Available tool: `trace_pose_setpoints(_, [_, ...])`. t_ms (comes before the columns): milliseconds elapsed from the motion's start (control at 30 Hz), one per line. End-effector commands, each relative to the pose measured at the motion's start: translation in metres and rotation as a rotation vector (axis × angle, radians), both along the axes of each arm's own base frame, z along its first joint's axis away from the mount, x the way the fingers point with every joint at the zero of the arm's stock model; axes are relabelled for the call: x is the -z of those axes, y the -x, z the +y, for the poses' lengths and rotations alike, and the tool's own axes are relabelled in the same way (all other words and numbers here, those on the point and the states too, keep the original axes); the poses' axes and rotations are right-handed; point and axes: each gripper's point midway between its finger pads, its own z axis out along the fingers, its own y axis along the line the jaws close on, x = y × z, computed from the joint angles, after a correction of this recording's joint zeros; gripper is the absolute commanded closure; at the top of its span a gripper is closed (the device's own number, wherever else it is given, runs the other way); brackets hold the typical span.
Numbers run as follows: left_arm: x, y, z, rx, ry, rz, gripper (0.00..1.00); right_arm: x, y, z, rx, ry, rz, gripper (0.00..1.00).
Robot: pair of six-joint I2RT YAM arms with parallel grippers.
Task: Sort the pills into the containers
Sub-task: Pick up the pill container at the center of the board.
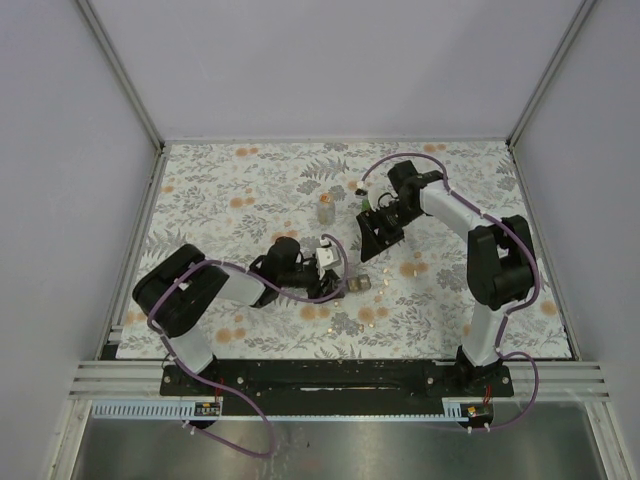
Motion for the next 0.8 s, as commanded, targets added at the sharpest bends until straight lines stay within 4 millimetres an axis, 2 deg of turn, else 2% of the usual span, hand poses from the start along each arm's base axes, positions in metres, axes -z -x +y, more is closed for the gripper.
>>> trace_pose_setpoints(0, [-0.043,-0.009,-0.005,0.048,0.113,-0.12,1.0,-0.024,-0.003,0.006,0.02,-0.065,-0.053,0.24])
trace_pose_setpoints(233, [-0.063,-0.009,-0.002,0.072,0.131,-0.178,1.0,-0.041,-0.011,0.016,0.056,-0.12,-0.063,0.25])
trace_pose_setpoints(500, [-0.076,-0.003,0.0,0.095,0.112,-0.145,1.0,-0.061,-0.029,0.024,0.084,-0.155,-0.116,0.29])
trace_pose_setpoints(667, [-0.08,-0.003,-0.001,0.101,0.098,-0.12,1.0,-0.071,-0.025,0.031,0.05,-0.205,-0.102,0.3])
trace_pose_setpoints(767, [-0.081,-0.002,-0.002,0.106,0.101,-0.111,1.0,-0.069,-0.023,0.034,0.038,-0.21,-0.099,0.31])
